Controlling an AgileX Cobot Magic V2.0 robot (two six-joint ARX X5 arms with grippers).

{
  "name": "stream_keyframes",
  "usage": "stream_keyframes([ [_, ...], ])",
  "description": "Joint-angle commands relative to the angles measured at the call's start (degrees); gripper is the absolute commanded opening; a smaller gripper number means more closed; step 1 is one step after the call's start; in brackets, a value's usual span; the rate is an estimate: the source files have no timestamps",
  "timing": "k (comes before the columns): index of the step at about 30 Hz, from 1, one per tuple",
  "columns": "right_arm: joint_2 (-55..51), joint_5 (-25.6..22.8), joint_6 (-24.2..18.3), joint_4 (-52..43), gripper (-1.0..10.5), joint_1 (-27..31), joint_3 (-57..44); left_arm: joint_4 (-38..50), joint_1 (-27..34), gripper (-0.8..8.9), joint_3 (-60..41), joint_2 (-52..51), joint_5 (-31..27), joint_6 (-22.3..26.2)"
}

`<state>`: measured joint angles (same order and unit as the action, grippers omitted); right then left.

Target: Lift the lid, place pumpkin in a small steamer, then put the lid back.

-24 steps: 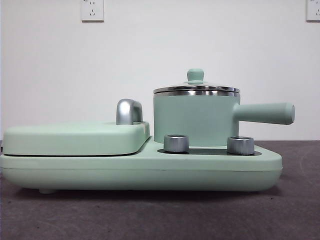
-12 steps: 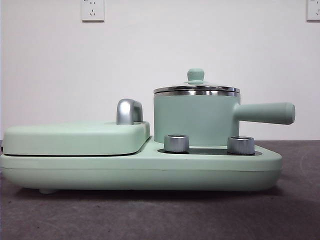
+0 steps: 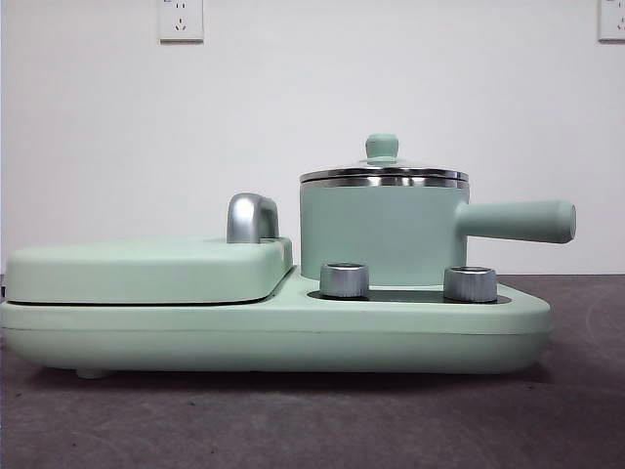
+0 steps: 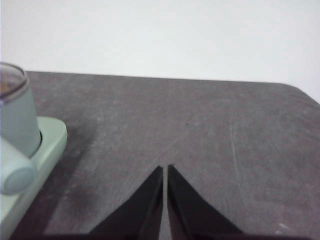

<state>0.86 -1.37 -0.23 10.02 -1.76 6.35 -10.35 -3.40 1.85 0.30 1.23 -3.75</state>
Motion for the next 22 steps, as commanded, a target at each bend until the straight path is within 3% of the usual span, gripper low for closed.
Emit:
stream_keyframes([
  [1, -0.66, -0.22, -0.28, -0.74, 0.1, 0.13, -1.66, -0.35, 0.07, 0.25, -1.09, -0.07, -0.22, 0.72],
  [6, -0.66, -0.17, 2.84, 0.52, 0.1, 0.13, -5.70, -0.35, 0.07, 0.25, -1.07, -0.07, -0.22, 0.70],
  [22, -0.66, -0.17, 2.80, -1.09, 0.1, 0.11, -5.68, -0.37, 0.07, 0.25, -1.05, -0.07, -0.22, 0.72],
])
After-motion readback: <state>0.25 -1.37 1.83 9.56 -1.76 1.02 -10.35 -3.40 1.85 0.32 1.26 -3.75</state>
